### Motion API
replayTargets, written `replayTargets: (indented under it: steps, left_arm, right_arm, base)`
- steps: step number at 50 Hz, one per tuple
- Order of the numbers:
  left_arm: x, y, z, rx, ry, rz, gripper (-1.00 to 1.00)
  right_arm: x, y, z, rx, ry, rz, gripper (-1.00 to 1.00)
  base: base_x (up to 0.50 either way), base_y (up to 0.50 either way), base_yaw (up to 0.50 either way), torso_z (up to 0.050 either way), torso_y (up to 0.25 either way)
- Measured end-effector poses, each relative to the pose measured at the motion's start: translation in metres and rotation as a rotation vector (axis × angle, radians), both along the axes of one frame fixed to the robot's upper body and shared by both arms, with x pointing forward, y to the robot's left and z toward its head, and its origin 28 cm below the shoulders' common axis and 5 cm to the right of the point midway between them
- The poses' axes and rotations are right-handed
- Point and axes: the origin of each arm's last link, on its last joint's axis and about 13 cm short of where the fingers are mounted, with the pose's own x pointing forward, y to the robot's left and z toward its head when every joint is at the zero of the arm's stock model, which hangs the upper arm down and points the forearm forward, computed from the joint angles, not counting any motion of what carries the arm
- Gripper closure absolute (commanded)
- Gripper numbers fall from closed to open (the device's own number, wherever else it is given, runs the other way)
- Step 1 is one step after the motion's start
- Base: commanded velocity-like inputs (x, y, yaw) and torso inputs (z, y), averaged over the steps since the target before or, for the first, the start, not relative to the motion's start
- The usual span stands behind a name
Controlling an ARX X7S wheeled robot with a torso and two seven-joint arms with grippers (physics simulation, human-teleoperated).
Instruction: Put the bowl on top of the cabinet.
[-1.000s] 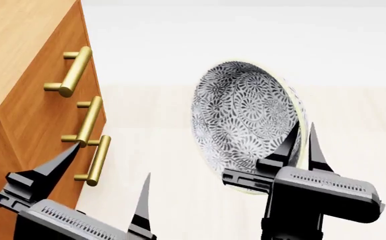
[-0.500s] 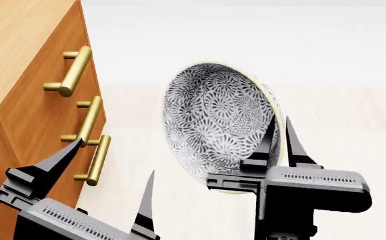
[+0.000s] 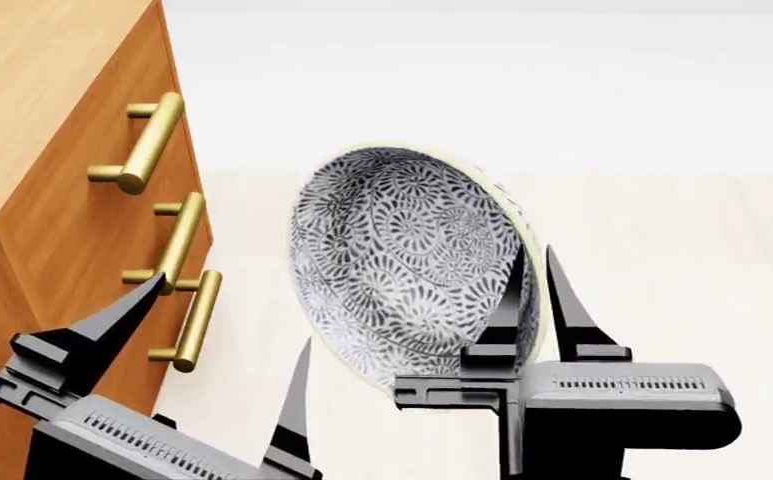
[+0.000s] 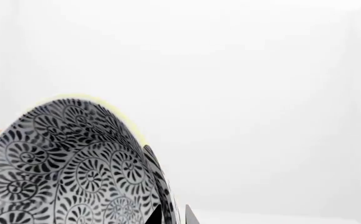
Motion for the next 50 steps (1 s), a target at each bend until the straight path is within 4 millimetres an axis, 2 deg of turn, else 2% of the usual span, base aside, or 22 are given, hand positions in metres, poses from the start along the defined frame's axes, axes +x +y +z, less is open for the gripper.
replayTargets:
  steps: [22, 50]
  left_arm:
    - [0.002, 0.0, -0.003, -0.002, 0.006, 0.0, -1.0]
    - [0.002, 0.003, -0.005, -0.003, 0.011, 0.013, -1.0]
  right_arm:
    - [-0.024, 0.003, 0.001, -0.036, -0.066, 0.055, 1.0]
    - [-0.032, -0.004, 0.0, -0.036, -0.053, 0.09, 1.0]
  base:
    - [0.0, 0.0, 0.0, 0.0, 0.0]
    - [0.0, 0.0, 0.0, 0.001, 0.0]
